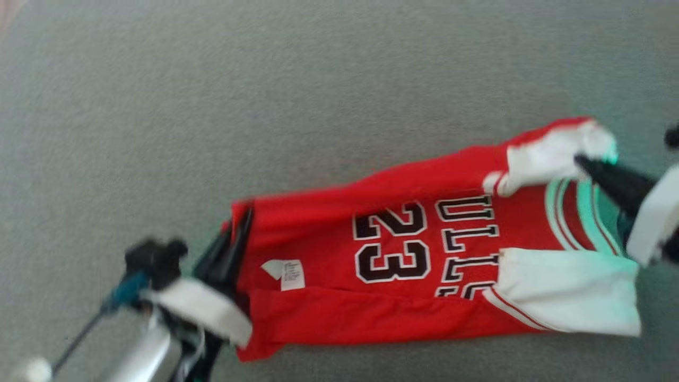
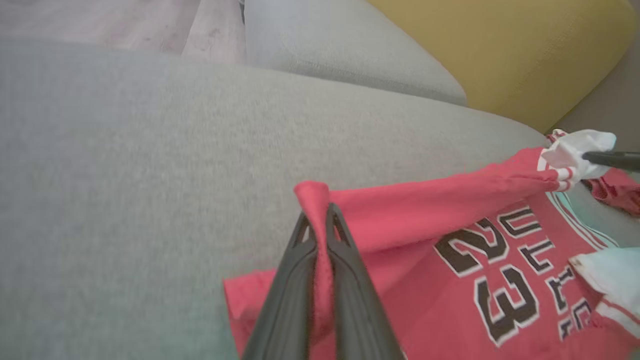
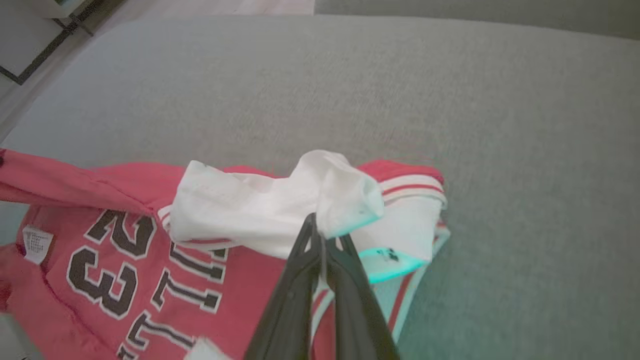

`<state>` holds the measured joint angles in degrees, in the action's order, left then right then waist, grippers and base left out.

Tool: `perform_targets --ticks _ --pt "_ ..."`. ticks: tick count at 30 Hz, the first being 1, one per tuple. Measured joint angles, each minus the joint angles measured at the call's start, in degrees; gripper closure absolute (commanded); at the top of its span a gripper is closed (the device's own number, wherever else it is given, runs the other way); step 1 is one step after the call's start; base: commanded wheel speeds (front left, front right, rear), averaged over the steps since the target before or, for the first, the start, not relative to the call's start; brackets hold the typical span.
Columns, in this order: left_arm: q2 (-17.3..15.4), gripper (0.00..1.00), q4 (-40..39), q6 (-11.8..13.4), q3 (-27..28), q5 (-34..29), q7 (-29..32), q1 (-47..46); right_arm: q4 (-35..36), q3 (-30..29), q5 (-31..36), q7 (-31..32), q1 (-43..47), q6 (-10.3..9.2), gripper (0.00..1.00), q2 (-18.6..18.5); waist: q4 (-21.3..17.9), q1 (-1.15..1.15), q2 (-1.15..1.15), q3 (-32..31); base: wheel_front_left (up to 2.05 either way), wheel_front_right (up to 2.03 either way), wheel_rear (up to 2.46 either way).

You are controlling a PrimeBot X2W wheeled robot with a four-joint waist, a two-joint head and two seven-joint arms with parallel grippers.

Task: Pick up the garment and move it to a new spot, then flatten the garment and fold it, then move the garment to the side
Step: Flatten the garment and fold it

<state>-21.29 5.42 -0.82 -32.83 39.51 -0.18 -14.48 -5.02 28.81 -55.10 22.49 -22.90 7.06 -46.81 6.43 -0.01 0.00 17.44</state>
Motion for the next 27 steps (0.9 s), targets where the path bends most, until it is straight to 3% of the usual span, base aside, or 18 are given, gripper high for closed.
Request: perform_targets --ticks 2,3,4,5,6,7,8,10,11,12,16,20,24,27 --pt "-0.46 0.99 -2.67 1.16 0.23 0.78 -0.53 4.41 1.60 -1.02 -0.34 -0.42 4.07 0.00 1.00 -0.58 -1.17 -0.01 0.00 -0.61 0.00 0.00 0.00" --pt "-0.44 0.89 -3.76 1.53 0.35 1.36 -0.94 6.08 2.09 -1.57 -0.32 -0.59 5.54 0.00 1.00 -0.74 -1.76 -0.01 0.00 -0.82 0.00 0.00 0.00" --pt "-0.37 0.71 -4.53 2.07 0.45 1.86 -1.22 7.40 2.38 -1.97 -0.23 -0.66 6.81 0.00 1.00 -0.76 -2.33 -0.01 0.00 -0.98 0.00 0.00 0.00" --pt "-0.43 0.59 -4.83 2.53 0.40 1.83 -1.24 8.28 2.55 -2.19 -0.07 -0.65 7.78 0.00 1.00 -0.69 -2.86 0.00 0.00 -1.11 0.00 0.00 0.00" --pt "-0.56 0.21 -4.86 3.10 0.41 1.74 -1.25 8.89 2.60 -2.33 0.34 -0.55 8.60 0.00 0.88 -0.40 -3.35 0.00 0.00 -1.19 0.00 0.00 0.00" --pt "-0.75 0.23 -4.85 3.71 0.43 1.75 -1.34 9.38 2.81 -2.35 0.43 0.22 9.26 0.00 0.84 -0.01 -3.80 0.00 0.00 -1.24 0.00 0.00 0.00" --pt "-1.04 0.25 -4.83 4.05 0.45 1.71 -1.41 9.79 3.28 -2.31 0.57 1.08 9.95 0.00 0.70 0.42 -4.21 0.00 0.00 -1.27 0.00 0.00 0.00" --pt "-1.44 0.04 -4.82 5.17 0.77 1.60 -1.43 10.83 4.16 -2.58 0.73 2.37 11.12 0.00 0.28 1.74 -4.81 0.01 0.00 -1.29 0.00 0.00 0.00" --pt "-1.52 0.00 -4.79 5.93 1.22 1.57 -1.60 11.43 4.63 -2.75 0.74 3.30 11.72 0.00 0.10 2.12 -4.97 0.01 0.00 -1.31 0.00 0.00 0.00" --pt "-1.80 0.00 -4.63 6.61 1.41 1.22 -1.92 11.97 5.06 -3.01 0.74 4.26 12.40 0.00 0.00 2.32 -5.06 0.01 0.00 -1.37 0.00 0.00 0.00" --pt "-2.74 0.00 -4.54 8.59 2.29 0.10 -3.49 13.69 5.77 -7.67 1.16 5.26 14.89 0.00 0.00 3.19 -4.88 0.01 0.00 -1.72 0.00 0.00 0.00" --pt "-2.26 0.00 -5.09 13.86 5.61 -2.63 -9.39 13.90 5.15 -14.32 1.24 6.92 15.43 0.00 0.00 5.19 -4.37 0.01 0.00 -2.17 0.00 0.00 0.00" --pt "0.70 0.00 -6.82 17.02 7.28 -6.12 -13.52 13.93 2.93 -19.93 2.03 10.78 15.61 0.00 0.00 8.40 -3.64 0.01 0.00 -2.05 0.00 0.00 0.00" --pt "3.58 0.00 -7.91 17.55 7.36 -9.93 -14.11 14.12 0.75 -22.12 4.44 15.26 16.24 0.00 0.00 10.68 -2.82 0.01 0.00 -1.66 0.00 0.00 0.00"
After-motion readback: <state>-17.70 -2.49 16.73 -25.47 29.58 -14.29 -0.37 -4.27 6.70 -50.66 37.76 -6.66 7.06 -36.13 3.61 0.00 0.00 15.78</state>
